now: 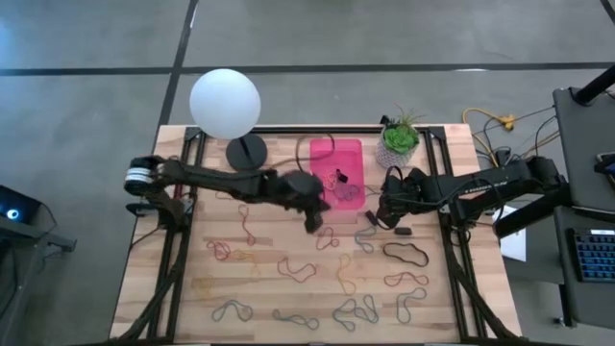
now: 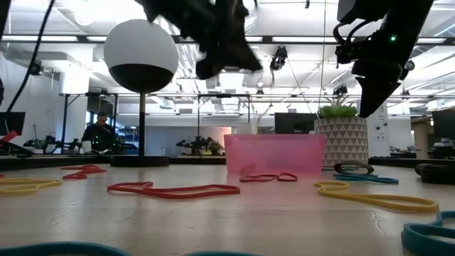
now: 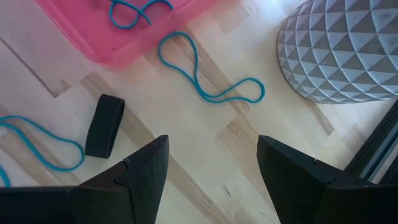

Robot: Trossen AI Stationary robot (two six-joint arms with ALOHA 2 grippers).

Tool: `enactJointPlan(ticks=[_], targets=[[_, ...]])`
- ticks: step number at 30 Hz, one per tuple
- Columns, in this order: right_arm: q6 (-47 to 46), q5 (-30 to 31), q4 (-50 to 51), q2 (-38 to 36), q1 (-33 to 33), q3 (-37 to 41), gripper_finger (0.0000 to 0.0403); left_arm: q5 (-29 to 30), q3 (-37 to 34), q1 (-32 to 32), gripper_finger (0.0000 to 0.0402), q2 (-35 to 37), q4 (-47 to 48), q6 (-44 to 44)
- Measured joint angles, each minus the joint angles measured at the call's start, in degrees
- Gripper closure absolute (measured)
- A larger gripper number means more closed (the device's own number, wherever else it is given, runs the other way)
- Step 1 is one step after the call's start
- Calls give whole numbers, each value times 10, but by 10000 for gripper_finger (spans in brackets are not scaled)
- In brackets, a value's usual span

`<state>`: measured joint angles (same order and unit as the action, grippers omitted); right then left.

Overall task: Pick and place rubber bands into bin
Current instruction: Put the yellow rubber band into the pink bin, then put the black rubber band into the pink bin

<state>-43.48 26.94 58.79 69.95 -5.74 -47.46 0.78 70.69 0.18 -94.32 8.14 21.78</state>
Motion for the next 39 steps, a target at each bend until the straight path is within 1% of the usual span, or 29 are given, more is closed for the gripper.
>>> enactJointPlan(ticks=[4,7,8,10,14,17,18,21,24,26,27,29,32,35,36,39], targets=[[0,0,-8,0,0,0,172,53,39,19,401,44,3,-55],[0,0,-10,0,0,0,172,58,68,47,401,50,-1,-78],[0,0,-10,0,0,0,172,58,72,58,401,42,3,-84],[0,0,-12,0,0,0,172,54,81,80,401,12,-2,-84],[0,0,-13,0,0,0,172,-10,115,120,401,-76,-5,-47],[2,-11,-12,0,0,0,172,-13,153,127,396,-139,3,-41],[4,-25,-11,-1,-3,0,172,-13,164,127,390,-156,5,-41],[29,-52,-10,-1,-22,0,172,-16,201,126,356,-197,56,-26],[43,-65,-7,-1,-56,0,172,-17,226,123,310,-204,121,-26],[42,-73,-8,-1,-83,0,172,-16,237,120,278,-198,140,-26],[37,-75,-9,-1,-95,0,172,-16,235,117,262,-191,166,-27],[32,-76,-16,3,-118,0,172,-17,233,110,234,-173,175,-31],[35,-75,-75,13,-137,12,172,-10,222,94,205,-127,205,-55],[34,-71,-139,34,-138,30,172,44,210,60,195,-81,249,-90],[27,-60,-151,41,-138,32,172,74,207,45,195,-70,272,-100],[-14,-9,-146,64,-137,31,172,152,193,4,194,-33,320,-113]])
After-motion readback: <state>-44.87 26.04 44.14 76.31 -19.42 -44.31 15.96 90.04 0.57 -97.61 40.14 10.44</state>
